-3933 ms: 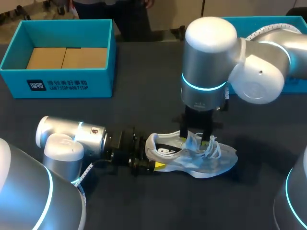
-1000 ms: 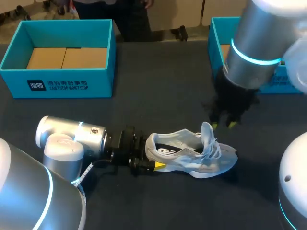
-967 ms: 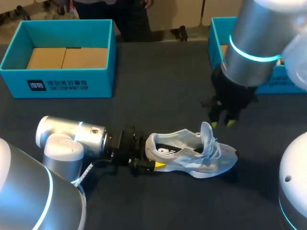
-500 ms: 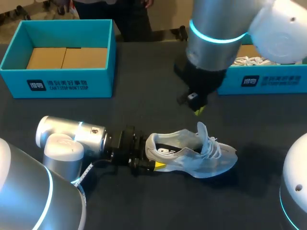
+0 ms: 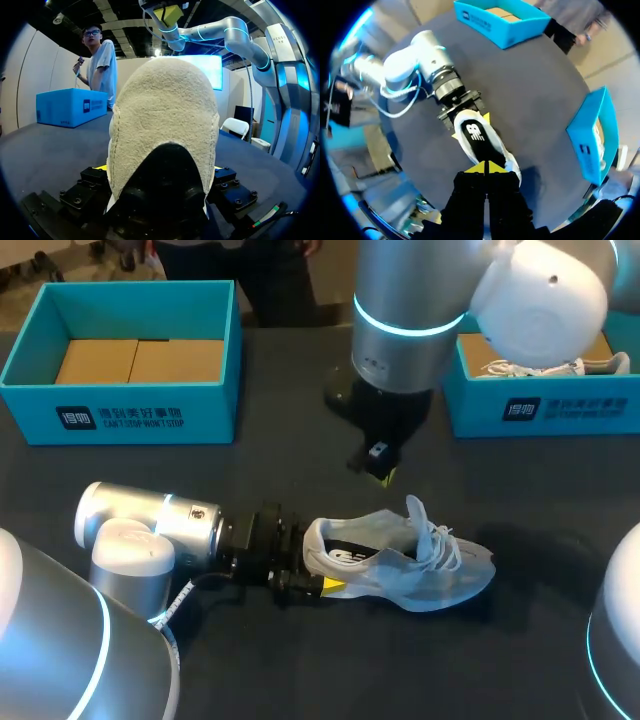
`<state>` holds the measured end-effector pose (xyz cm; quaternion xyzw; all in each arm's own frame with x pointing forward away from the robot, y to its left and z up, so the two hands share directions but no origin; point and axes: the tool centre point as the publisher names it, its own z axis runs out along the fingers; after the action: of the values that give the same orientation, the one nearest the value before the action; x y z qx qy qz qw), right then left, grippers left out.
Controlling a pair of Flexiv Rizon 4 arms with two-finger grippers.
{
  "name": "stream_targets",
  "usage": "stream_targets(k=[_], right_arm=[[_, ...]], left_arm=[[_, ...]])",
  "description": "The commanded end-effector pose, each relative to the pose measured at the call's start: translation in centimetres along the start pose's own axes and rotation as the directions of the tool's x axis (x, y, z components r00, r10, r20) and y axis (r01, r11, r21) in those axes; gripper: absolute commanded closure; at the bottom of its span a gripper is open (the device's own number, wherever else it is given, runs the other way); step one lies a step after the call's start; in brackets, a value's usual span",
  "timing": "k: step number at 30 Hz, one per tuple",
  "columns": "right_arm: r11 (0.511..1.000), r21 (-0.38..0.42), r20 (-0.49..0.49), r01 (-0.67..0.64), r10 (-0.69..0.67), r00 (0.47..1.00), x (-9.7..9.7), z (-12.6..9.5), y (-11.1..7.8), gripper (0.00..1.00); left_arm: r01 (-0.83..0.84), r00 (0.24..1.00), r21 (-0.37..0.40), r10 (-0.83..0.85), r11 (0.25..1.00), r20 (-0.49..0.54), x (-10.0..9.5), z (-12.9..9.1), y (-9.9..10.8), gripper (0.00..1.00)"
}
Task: Take the shoe out of the shoebox, open the shoe tongue, remove and reinsert the insole, then place the shoe into the shoebox
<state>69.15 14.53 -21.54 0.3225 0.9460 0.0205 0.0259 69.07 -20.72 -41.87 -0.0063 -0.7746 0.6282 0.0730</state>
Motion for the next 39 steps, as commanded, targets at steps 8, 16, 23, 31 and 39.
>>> stream_targets(k=[8,16,23,31,39], right_arm=[[0.931,-0.095,0.061,0.352,-0.348,0.936,3.3,4.8,3.2,1.0],[0.932,-0.084,0.054,0.353,-0.349,0.935,3.2,5.5,3.3,1.0],[0.933,-0.149,0.127,0.329,-0.311,0.942,2.8,8.5,2.1,1.0],[0.933,-0.149,0.127,0.329,-0.311,0.942,2.8,8.5,2.1,1.0],[0.93,-0.111,0.086,0.35,-0.342,0.936,1.7,12.3,2.8,1.0]], left_arm=[[0.0,1.0,-0.002,0.0,1.0,-0.001,0.0,0.0,-0.1,1.0],[0.0,1.0,-0.002,0.0,1.0,-0.001,0.0,0.0,-0.1,1.0],[0.0,1.0,-0.002,0.0,1.0,-0.001,0.0,0.0,-0.1,1.0],[0.0,1.0,-0.002,0.0,1.0,-0.001,0.0,0.0,-0.1,1.0],[0.0,1.0,-0.002,0.0,1.0,-0.001,0.0,0.0,-0.1,1.0]])
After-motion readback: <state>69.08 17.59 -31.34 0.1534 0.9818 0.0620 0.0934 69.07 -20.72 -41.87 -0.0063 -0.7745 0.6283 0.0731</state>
